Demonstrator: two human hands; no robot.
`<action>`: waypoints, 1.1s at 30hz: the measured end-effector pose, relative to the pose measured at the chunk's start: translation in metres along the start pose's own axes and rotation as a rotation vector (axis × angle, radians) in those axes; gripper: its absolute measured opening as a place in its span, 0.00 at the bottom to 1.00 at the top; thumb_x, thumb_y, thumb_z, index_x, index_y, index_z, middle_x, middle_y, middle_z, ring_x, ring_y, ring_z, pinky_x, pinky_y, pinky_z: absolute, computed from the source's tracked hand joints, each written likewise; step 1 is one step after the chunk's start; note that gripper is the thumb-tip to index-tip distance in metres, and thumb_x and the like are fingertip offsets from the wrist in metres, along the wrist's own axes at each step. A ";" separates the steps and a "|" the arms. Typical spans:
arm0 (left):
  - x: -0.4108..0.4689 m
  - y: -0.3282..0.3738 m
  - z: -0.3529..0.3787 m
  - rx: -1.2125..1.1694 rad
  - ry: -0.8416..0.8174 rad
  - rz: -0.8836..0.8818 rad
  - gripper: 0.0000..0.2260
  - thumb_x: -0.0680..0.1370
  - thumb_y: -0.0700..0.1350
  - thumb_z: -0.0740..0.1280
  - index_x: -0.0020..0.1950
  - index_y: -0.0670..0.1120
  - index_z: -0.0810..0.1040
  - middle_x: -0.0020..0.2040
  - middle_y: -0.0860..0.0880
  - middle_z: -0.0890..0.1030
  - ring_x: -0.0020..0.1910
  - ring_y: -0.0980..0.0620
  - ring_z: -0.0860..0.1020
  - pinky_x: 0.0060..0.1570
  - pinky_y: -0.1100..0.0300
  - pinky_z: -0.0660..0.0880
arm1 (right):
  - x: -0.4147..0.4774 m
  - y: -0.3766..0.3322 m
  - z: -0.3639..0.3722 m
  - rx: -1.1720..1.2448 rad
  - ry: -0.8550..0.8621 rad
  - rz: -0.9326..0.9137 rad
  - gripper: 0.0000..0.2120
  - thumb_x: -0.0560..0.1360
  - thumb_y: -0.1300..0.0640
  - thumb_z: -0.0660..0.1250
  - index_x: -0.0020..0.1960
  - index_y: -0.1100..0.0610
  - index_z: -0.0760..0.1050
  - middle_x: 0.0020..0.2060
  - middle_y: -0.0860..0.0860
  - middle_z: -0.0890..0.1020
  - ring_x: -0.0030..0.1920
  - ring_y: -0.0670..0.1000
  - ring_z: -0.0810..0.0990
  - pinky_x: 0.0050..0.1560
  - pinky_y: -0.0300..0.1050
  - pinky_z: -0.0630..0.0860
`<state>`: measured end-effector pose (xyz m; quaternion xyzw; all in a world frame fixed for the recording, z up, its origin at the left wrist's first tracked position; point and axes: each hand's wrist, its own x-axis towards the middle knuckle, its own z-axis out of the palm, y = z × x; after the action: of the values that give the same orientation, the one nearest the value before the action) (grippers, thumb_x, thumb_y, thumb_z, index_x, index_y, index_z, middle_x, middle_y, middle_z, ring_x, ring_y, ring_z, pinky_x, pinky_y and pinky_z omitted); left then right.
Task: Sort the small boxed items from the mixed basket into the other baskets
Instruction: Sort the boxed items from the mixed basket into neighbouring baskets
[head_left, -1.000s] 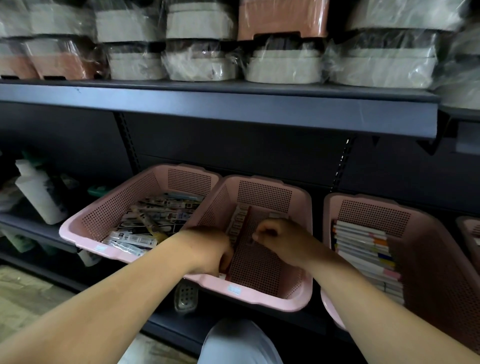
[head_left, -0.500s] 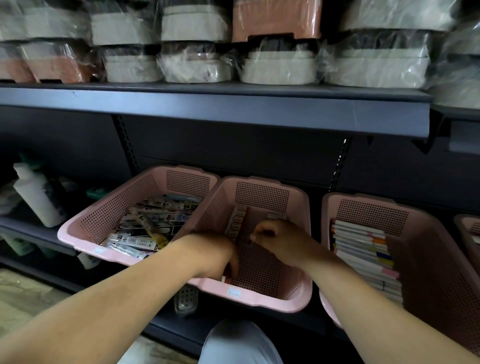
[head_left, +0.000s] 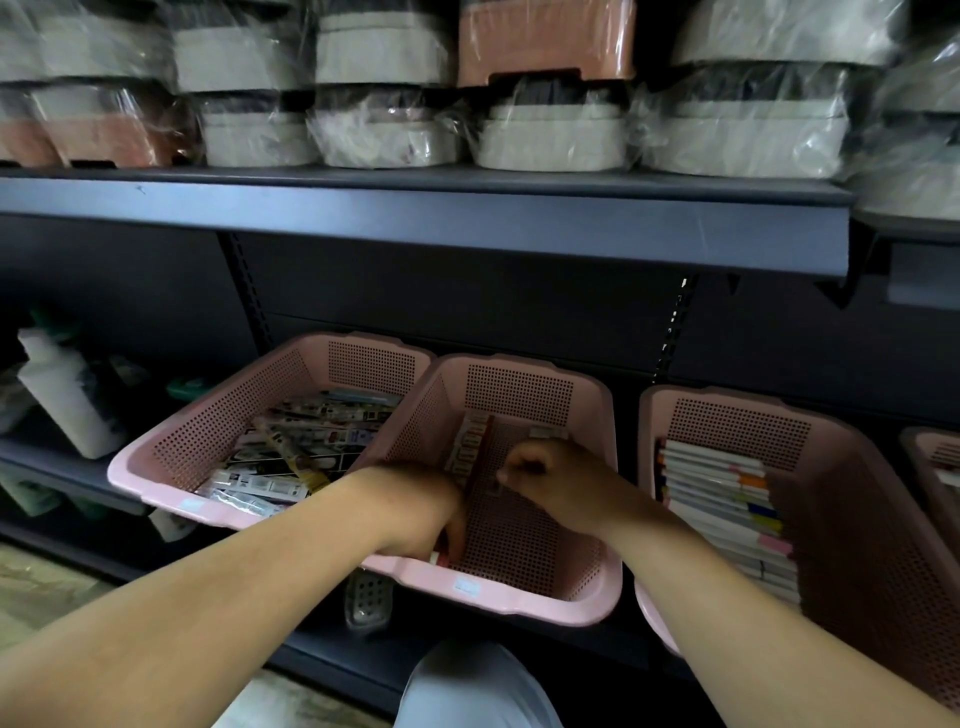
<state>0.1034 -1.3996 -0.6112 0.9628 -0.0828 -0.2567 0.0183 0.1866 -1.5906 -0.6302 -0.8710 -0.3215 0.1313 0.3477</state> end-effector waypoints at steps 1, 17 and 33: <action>0.000 -0.001 0.000 -0.001 -0.008 0.000 0.20 0.77 0.38 0.70 0.62 0.58 0.84 0.57 0.55 0.84 0.52 0.52 0.80 0.54 0.59 0.79 | 0.000 0.000 0.000 -0.010 -0.004 -0.004 0.07 0.79 0.46 0.67 0.44 0.47 0.79 0.39 0.43 0.80 0.42 0.41 0.78 0.44 0.41 0.73; -0.005 -0.007 -0.018 -0.523 0.623 0.024 0.11 0.72 0.51 0.79 0.51 0.61 0.83 0.41 0.61 0.82 0.43 0.63 0.80 0.45 0.61 0.77 | -0.007 -0.019 -0.001 0.145 0.102 -0.082 0.16 0.71 0.59 0.75 0.50 0.43 0.73 0.48 0.42 0.83 0.51 0.38 0.80 0.53 0.38 0.76; 0.018 -0.026 -0.021 -0.132 0.687 0.026 0.07 0.78 0.58 0.71 0.54 0.59 0.84 0.50 0.61 0.80 0.50 0.57 0.79 0.50 0.57 0.77 | -0.008 -0.009 -0.012 -0.064 0.205 -0.069 0.11 0.76 0.50 0.71 0.56 0.43 0.74 0.48 0.40 0.82 0.50 0.40 0.80 0.51 0.40 0.77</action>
<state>0.1331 -1.3776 -0.6037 0.9885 -0.0674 0.0777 0.1108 0.1818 -1.5973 -0.6154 -0.8788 -0.3182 0.0193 0.3551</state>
